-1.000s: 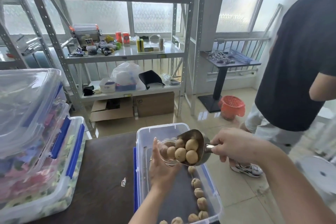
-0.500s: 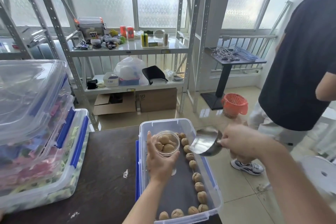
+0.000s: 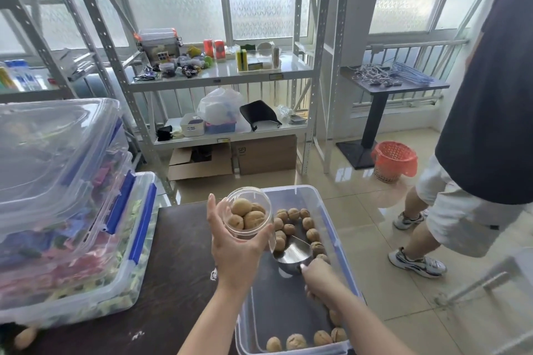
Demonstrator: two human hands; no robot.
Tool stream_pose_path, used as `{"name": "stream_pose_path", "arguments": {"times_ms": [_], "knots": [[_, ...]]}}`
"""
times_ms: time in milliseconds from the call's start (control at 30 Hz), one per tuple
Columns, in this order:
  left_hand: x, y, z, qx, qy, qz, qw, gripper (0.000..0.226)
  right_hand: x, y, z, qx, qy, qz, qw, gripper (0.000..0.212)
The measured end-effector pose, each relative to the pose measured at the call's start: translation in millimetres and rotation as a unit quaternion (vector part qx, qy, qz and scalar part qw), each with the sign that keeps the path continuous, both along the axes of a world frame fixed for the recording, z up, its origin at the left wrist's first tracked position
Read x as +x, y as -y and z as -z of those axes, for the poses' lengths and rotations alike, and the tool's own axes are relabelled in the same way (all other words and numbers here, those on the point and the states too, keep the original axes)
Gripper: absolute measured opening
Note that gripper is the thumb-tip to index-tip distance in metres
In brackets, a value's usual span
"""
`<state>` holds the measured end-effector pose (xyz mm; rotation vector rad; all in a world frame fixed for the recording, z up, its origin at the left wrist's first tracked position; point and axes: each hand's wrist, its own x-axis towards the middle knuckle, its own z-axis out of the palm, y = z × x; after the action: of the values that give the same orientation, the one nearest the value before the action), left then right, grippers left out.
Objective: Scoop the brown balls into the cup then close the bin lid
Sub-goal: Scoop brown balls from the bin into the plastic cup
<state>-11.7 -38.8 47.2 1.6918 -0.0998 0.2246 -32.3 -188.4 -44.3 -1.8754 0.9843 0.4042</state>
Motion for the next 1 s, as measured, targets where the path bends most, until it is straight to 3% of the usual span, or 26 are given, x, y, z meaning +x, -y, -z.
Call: {"name": "stream_pose_path", "arguments": {"times_ms": [67,200,533,1000], "knots": [[-3,-5,4,0.004,0.0,0.0,1.0,0.113,14,-5,18,0.037,0.014,0.054,0.998,0.027],[-6,-10,16,-0.001,-0.008,-0.005,1.0,0.114,38,-12,40,0.014,0.049,0.011,0.999,0.032],[-8,-11,25,0.002,-0.013,-0.008,1.0,0.115,29,-10,53,0.136,0.185,0.075,0.97,0.027],[-5,19,40,0.045,-0.061,0.044,0.996,0.112,-33,47,-59,0.081,0.286,0.011,0.955,0.03]]}}
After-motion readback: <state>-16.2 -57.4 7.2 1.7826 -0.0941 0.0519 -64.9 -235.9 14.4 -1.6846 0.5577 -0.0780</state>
